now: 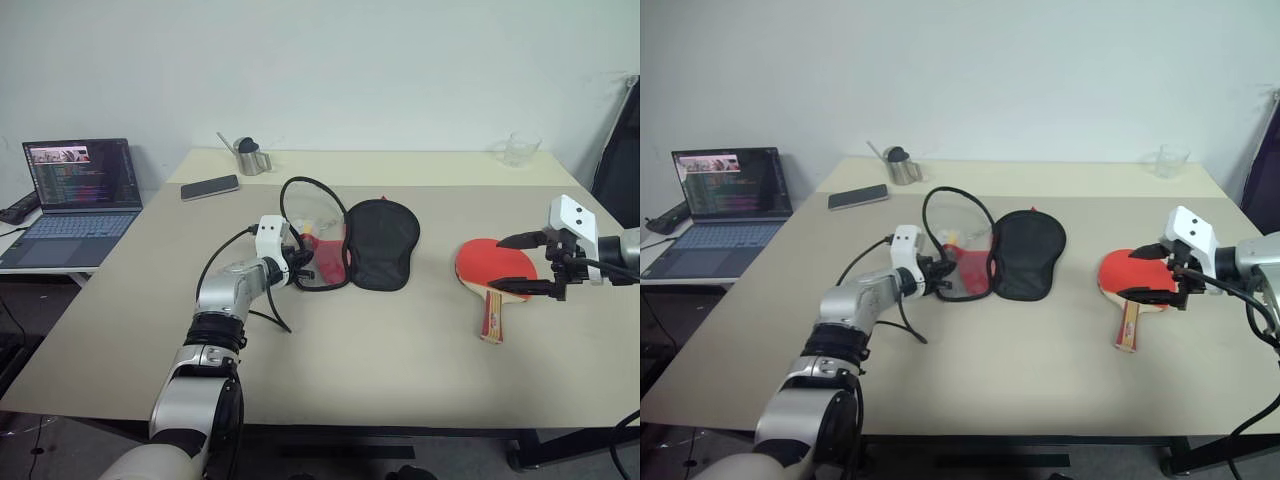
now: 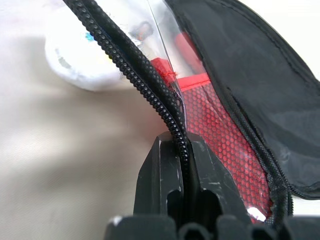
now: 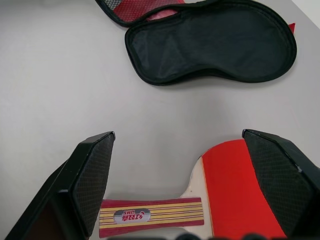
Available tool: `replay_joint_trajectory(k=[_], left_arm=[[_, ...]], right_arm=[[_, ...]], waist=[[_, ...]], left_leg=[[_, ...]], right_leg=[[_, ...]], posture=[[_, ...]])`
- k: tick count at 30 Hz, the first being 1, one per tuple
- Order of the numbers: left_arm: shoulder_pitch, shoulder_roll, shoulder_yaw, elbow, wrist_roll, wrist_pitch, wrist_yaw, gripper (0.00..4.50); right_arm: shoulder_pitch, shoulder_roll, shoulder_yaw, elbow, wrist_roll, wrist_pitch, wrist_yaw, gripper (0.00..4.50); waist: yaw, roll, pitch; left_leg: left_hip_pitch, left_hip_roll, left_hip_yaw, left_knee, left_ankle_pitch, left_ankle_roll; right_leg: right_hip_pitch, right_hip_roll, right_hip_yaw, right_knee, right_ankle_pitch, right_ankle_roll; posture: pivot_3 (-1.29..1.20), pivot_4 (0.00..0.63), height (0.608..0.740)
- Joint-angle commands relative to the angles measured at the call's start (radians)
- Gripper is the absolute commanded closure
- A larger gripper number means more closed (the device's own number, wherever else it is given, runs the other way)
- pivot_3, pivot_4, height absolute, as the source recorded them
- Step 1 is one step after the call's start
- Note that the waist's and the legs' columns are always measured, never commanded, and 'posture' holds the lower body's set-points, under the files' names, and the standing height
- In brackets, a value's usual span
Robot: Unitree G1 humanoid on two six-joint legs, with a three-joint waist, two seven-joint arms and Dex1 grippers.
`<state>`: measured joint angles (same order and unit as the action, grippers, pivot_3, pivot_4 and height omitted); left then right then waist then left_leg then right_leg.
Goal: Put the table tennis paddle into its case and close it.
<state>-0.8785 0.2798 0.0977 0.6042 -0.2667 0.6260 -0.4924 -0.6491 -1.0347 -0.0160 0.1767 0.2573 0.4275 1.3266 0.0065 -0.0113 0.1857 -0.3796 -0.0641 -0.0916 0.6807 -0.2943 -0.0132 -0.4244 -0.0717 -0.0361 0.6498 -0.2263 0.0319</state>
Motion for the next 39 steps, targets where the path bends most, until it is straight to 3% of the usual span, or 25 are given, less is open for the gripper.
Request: replay_joint_trajectory(k=[1, 7, 11, 15, 18, 22, 26, 29, 34, 39], left_arm=[[-0.006, 0.0, 0.007, -0.05, -0.004, -0.001, 0.006, 3.76], [0.008, 0.041, -0.041, -0.083, 0.056, -0.032, 0.016, 1.58], [0.064, 0.122, -0.084, -0.197, 0.078, -0.016, -0.06, 1.58], [0.214, 0.344, -0.119, -0.455, 0.028, 0.008, -0.316, 1.58], [0.351, 0.55, -0.032, -0.59, -0.043, -0.024, -0.496, 1.58], [0.46, 0.667, 0.072, -0.692, -0.162, -0.066, -0.666, 1.58], [0.405, 0.621, 0.07, -0.722, -0.237, -0.059, -0.68, 1.58], [0.358, 0.548, 0.012, -0.775, -0.307, -0.017, -0.701, 1.58], [0.301, 0.503, -0.08, -0.709, -0.229, -0.058, -0.682, 1.58], [0.27, 0.498, -0.097, -0.664, -0.211, -0.078, -0.698, 1.58]], right_arm=[[-0.022, -0.002, -0.016, -0.026, 0.012, -0.008, -0.002, 0.0], [-0.019, 0.006, -0.01, -0.029, 0.007, -0.005, -0.005, 0.0], [-0.001, 0.003, -0.011, -0.039, -0.013, 0.02, -0.043, 0.0], [0.007, 0.022, -0.016, -0.048, -0.075, 0.108, -0.21, 0.0], [-0.012, 0.051, -0.03, -0.117, -0.091, 0.335, -0.357, 0.0], [0.022, 0.053, -0.019, -0.238, -0.107, 0.618, -0.472, 0.0], [0.012, 0.153, -0.093, -0.339, -0.087, 0.946, -0.613, 0.0], [-0.014, 0.31, -0.192, -0.417, -0.121, 1.137, -0.742, 0.0], [-0.014, 0.581, -0.329, -0.554, -0.282, 1.187, -1.036, 0.0], [0.036, 0.798, -0.372, -0.659, -0.349, 1.187, -1.182, 0.0]], waist=[[0.0, 0.0, 0.0], [-0.001, 0.0, 0.0], [-0.005, 0.0, 0.0], [-0.014, 0.0, 0.0], [-0.018, 0.0, 0.0], [-0.007, 0.001, 0.0], [0.017, 0.0, -0.001], [0.017, 0.0, -0.001], [0.004, 0.0, -0.002], [-0.011, -0.001, -0.003]], left_leg=[[0.0, 0.0, 0.0, 0.0, 0.0, 0.0], [0.0, 0.0, 0.0, 0.0, 0.0, 0.0], [0.0, 0.0, 0.0, 0.0, 0.0, 0.0], [0.0, 0.001, 0.001, -0.001, 0.0, 0.0], [0.0, 0.002, 0.002, -0.002, 0.0, 0.0], [0.0, 0.002, 0.002, -0.001, 0.0, 0.0], [-0.001, 0.002, -0.002, 0.0, 0.0, 0.001], [-0.001, 0.001, -0.002, 0.0, 0.0, 0.001], [0.0, 0.001, -0.001, -0.001, 0.0, 0.001], [0.0, 0.002, 0.004, -0.001, 0.0, 0.001]], right_leg=[[0.0, 0.0, 0.0, 0.0, 0.0, 0.0], [0.0, 0.0, 0.0, 0.0, 0.0, 0.0], [0.0, 0.0, 0.0, 0.0, 0.0, 0.0], [-0.001, 0.0, 0.002, 0.0, 0.0, 0.0], [-0.003, 0.001, 0.004, 0.001, 0.0, -0.001], [-0.003, 0.001, 0.003, 0.0, 0.001, -0.002], [0.001, 0.0, 0.0, -0.003, 0.001, -0.002], [0.002, 0.001, -0.001, -0.002, 0.001, -0.002], [-0.001, 0.001, 0.001, 0.001, 0.001, -0.002], [-0.005, 0.002, 0.005, 0.005, 0.001, -0.002]], posture=[[0.0, 0.15, 0.74], [0.0, 0.15, 0.74], [0.0, 0.15, 0.74], [0.0, 0.15, 0.74], [0.0, 0.15, 0.74], [0.0, 0.15, 0.74], [0.0, 0.15, 0.74], [0.0, 0.15, 0.74], [0.0, 0.15, 0.74], [0.0, 0.15, 0.74]])
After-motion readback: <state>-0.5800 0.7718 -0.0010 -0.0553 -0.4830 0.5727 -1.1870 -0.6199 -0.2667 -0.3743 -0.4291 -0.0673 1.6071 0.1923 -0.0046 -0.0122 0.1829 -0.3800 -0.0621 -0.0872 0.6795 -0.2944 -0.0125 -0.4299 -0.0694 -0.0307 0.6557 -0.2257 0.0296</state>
